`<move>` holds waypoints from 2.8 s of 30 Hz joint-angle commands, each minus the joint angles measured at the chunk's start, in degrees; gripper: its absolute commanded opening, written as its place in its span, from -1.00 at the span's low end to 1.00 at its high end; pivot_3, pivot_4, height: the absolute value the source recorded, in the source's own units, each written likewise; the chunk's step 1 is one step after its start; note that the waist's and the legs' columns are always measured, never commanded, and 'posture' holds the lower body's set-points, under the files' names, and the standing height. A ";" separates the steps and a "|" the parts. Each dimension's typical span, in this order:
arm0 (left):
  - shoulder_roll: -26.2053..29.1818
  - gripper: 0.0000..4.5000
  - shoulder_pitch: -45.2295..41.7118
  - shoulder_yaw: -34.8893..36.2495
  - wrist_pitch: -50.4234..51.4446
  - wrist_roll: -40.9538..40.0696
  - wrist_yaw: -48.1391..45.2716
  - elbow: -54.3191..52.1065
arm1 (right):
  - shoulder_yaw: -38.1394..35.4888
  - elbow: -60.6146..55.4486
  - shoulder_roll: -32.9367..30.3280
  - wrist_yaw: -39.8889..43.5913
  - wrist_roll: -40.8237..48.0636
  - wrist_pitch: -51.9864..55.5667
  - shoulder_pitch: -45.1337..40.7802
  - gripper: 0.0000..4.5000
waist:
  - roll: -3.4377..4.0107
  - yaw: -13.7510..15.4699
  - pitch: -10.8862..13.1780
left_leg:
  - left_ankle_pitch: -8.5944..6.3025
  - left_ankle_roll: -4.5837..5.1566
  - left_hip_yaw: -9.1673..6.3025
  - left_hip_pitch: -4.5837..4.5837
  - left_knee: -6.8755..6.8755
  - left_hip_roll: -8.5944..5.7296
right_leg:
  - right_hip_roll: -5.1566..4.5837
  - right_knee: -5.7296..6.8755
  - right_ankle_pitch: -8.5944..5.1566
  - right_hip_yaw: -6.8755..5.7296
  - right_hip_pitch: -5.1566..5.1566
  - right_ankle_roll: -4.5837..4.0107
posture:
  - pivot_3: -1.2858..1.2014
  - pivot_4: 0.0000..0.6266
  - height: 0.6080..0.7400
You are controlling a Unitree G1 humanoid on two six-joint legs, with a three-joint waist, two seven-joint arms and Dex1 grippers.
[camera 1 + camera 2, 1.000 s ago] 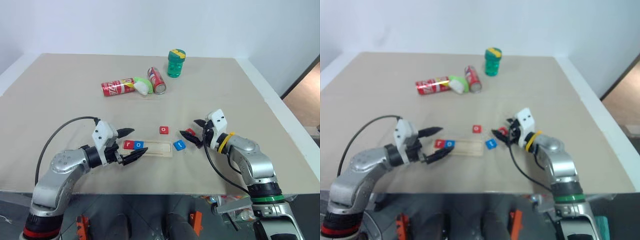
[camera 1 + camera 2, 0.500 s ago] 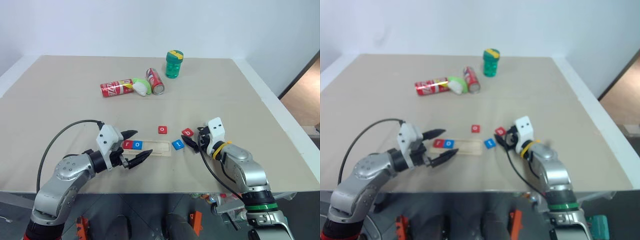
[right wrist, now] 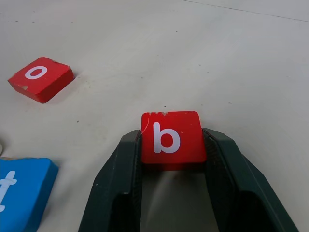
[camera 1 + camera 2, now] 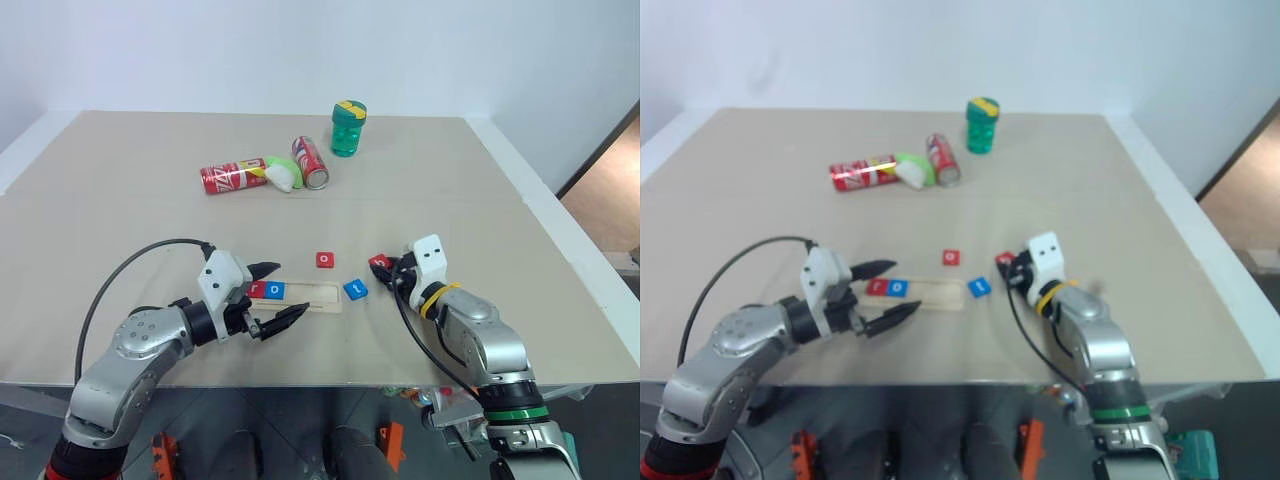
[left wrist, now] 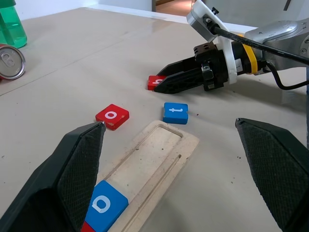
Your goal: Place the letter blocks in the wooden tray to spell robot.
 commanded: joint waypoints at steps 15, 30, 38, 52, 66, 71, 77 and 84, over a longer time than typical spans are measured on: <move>0.85 1.00 -0.44 -0.53 -1.55 -0.63 0.11 -1.82 | -0.62 -18.32 7.59 -15.38 -2.60 14.32 2.78 -0.46 | 0.01 0.00 0.00 | -0.01 -0.01 0.02 -0.31 -0.16 0.01 | 0.00 -0.01 0.01 0.03 -0.38 0.05 | 0.03 -0.52 1.00; 1.29 1.00 -2.55 -1.95 -2.81 -0.72 -2.93 0.17 | -0.44 -22.86 14.33 -23.74 -4.59 20.13 5.28 -0.46 | 0.00 -0.01 0.00 | -0.01 -0.01 0.00 -0.48 -0.16 0.00 | -0.01 -0.02 -0.05 -0.01 -0.53 -0.01 | 0.03 -0.52 1.00; 1.92 1.00 -2.01 -1.81 -2.45 -0.81 -3.59 -0.16 | -2.75 -27.15 12.29 -20.73 -1.41 23.50 4.87 0.61 | 0.01 -0.02 0.01 | -0.01 -0.01 -0.01 -0.52 -0.16 0.01 | -0.01 -0.02 -0.05 -0.02 -0.57 0.00 | 0.03 -0.52 1.00; 2.09 1.00 -3.39 -3.71 -4.33 -0.40 -5.01 1.42 | 5.40 16.11 -16.43 38.95 2.38 -11.69 -16.50 0.98 | -0.01 -0.67 0.11 | -0.04 0.07 0.11 -0.38 -0.33 -0.01 | 0.07 -0.21 0.10 0.08 -0.49 0.18 | 0.03 -0.52 1.00; 2.81 1.00 -1.25 -2.32 -2.98 -1.09 -2.42 -1.03 | 11.42 57.74 -11.70 51.21 -9.14 -42.63 -30.48 0.98 | -0.02 -0.66 0.15 | -0.05 0.05 0.05 -0.39 -0.40 -0.14 | -0.10 -0.22 0.18 0.05 -0.41 -0.06 | 0.03 -0.52 1.00; 3.27 1.00 -0.89 -2.09 -2.62 -1.37 -1.93 -1.53 | 10.08 61.17 -11.31 51.57 -9.17 -43.73 -30.86 0.17 | -0.02 -0.65 0.15 | -0.05 0.04 -0.04 0.19 -0.29 -0.13 | -0.10 -0.24 -0.10 -0.06 0.23 0.02 | 0.03 -0.52 1.00; 3.49 1.00 -0.89 -2.14 -2.54 -1.45 -1.74 -1.56 | 8.46 57.61 -11.00 50.29 -8.15 -37.13 -28.00 -0.25 | -0.02 -0.62 0.14 | 0.04 0.05 0.03 0.34 -0.07 -0.13 | -0.13 -0.24 0.06 0.06 0.39 -0.06 | 0.03 -0.52 1.00; 2.91 1.00 -1.08 -1.25 -3.15 -0.64 -0.11 0.00 | 5.48 49.17 -10.74 43.25 -7.57 -33.12 -26.36 -0.25 | -0.05 -0.67 0.12 | 0.04 0.05 0.06 0.37 -0.05 -0.12 | -0.12 -0.23 0.07 0.11 0.41 -0.05 | 0.03 -0.52 1.00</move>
